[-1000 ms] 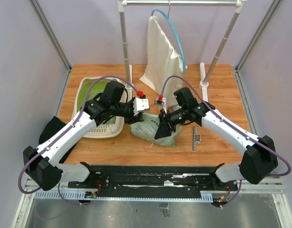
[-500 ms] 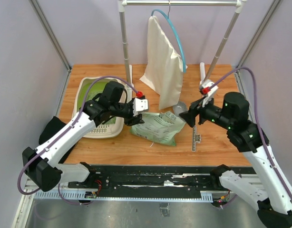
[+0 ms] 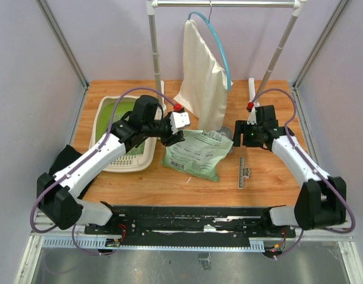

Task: Fill the litter box with clean litter
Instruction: Pick up the spatula from the center of the board.

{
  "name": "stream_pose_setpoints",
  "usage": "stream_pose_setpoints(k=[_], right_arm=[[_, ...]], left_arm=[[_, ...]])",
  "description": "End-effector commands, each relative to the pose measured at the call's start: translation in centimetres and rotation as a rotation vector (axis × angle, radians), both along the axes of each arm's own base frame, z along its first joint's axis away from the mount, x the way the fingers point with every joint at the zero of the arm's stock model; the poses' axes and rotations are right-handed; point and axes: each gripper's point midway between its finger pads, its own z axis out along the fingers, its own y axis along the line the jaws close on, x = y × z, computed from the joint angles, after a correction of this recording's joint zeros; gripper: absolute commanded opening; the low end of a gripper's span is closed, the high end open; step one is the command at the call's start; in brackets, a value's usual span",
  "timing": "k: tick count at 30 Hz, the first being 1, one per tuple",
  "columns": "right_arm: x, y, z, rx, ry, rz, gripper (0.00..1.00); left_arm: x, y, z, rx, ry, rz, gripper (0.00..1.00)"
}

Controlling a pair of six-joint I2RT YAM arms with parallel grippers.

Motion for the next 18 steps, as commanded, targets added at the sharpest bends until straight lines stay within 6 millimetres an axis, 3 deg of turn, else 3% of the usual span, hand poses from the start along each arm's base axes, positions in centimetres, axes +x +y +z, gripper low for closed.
stream_pose_setpoints(k=[1,6,8,10,18], right_arm=[[3.4,0.5,-2.1,0.075,0.020,-0.110,0.70],[5.7,1.0,-4.6,0.097,0.020,-0.141,0.69],[6.2,1.3,-5.7,0.107,0.032,-0.136,0.68],[6.6,1.5,-6.5,0.106,0.051,-0.135,0.65],[7.9,0.9,-9.2,0.058,0.077,-0.156,0.54]], left_arm=[[2.9,-1.0,1.3,-0.050,-0.040,0.050,0.48],[4.5,-1.1,-0.4,-0.045,-0.002,0.096,0.44],[4.7,-1.1,-0.2,-0.067,-0.008,0.111,0.46],[4.9,-1.0,0.4,-0.105,-0.028,0.134,0.53],[4.5,0.5,5.3,-0.264,-0.101,0.255,0.64]])
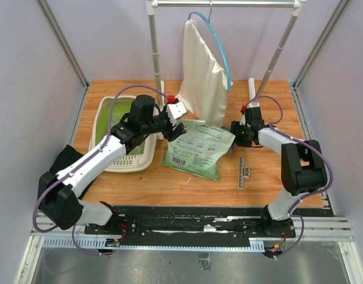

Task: Fill the litter box with clean litter
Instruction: Pick up the spatula from the center of the board.

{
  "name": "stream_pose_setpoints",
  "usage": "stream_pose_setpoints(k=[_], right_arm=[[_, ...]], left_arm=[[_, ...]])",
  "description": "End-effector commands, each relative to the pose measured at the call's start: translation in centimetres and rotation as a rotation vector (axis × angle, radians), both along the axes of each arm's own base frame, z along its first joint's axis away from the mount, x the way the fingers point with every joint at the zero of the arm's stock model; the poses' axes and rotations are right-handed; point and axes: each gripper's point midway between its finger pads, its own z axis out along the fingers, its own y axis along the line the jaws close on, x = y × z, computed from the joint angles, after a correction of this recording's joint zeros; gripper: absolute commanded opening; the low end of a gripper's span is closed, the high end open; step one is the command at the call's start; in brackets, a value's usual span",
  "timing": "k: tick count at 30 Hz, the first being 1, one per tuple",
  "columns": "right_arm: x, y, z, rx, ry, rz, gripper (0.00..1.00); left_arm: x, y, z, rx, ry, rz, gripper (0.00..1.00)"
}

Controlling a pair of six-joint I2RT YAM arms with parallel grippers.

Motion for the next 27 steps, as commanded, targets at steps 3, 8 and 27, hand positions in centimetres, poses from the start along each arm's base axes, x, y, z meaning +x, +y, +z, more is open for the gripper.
stream_pose_setpoints(k=[3,8,27], right_arm=[[2.9,-0.1,0.3,0.009,-0.061,-0.020,0.51],[4.1,0.2,0.2,0.017,-0.074,-0.025,0.44],[-1.0,-4.7,4.4,-0.108,-0.211,-0.235,0.01]], left_arm=[[-0.5,1.6,7.3,-0.244,-0.113,0.139,0.70],[-2.6,2.5,9.1,-0.401,-0.080,0.175,0.76],[-8.5,5.4,9.7,-0.815,0.299,0.317,0.84]])
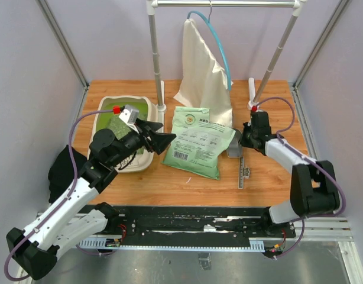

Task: Fill the litter box with clean litter
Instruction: Pick up the spatula from the center of the board.

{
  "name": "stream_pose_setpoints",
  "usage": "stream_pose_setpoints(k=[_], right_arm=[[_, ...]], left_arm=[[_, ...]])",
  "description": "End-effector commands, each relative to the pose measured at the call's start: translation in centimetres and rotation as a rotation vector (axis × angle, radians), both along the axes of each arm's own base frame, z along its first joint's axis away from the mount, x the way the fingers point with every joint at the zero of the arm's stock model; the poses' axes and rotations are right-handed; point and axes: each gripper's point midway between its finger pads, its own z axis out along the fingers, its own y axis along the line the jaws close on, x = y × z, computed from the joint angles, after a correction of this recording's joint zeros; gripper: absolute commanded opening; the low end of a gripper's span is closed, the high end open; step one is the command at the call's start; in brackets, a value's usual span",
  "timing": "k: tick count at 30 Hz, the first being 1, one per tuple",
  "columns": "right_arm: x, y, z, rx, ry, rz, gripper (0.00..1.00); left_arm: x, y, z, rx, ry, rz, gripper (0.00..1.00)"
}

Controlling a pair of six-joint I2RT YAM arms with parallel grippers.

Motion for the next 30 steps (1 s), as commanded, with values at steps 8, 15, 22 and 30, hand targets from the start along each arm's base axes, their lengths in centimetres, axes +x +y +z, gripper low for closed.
stream_pose_setpoints(k=[8,15,22,30], right_arm=[[-7.6,-6.9,6.0,-0.124,-0.164,-0.308,0.01],[-11.7,-8.1,11.6,-0.071,-0.332,-0.368,0.01],[-14.9,-3.4,15.9,0.229,-0.390,-0.241,0.01],[-16.4,-1.2,16.3,0.411,-0.344,-0.246,0.01]], left_arm=[[-4.7,-1.4,-1.7,-0.121,0.220,-0.126,0.76],[-6.6,-2.7,-2.1,-0.145,0.268,-0.155,0.75],[-6.5,-4.6,-2.7,-0.195,0.314,-0.113,0.76],[-7.3,-8.1,-3.5,-0.264,0.384,-0.088,0.78]])
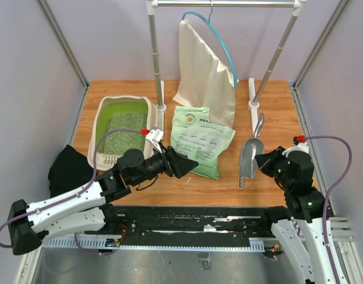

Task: Fill the litter box with clean litter
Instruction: Pick up the spatula from the center of the board.

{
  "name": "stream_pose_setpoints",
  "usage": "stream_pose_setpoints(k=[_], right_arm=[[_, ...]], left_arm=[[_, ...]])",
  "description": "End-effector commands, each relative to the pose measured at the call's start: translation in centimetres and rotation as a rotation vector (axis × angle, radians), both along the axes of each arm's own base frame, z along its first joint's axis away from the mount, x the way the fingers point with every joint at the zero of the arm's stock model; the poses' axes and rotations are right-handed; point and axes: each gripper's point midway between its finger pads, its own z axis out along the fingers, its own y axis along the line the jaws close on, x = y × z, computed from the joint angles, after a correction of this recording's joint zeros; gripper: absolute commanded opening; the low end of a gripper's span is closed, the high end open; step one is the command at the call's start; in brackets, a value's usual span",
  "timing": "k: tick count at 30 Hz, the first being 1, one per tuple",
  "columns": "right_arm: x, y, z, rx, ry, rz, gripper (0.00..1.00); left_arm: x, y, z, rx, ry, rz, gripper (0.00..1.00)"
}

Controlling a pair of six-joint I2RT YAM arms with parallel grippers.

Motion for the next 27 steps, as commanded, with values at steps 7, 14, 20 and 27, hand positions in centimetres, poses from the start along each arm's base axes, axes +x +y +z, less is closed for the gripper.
stream_pose_setpoints(k=[7,14,20,27], right_arm=[[-0.8,1.0,1.2,0.097,0.048,-0.004,0.01],[-1.1,2.5,0.5,0.048,0.104,0.090,0.01],[-1.0,3.8,-0.4,-0.029,0.109,0.107,0.01],[-0.5,6.0,1.0,-0.176,0.054,0.121,0.01]], left_arm=[[0.2,-5.3,1.5,-0.037,-0.005,0.052,0.78],[0.0,-9.9,-0.1,0.103,-0.010,0.013,0.78],[-0.5,-11.0,-0.7,0.106,-0.010,-0.033,0.78],[-0.5,-10.8,-3.2,0.219,0.029,-0.007,0.67]])
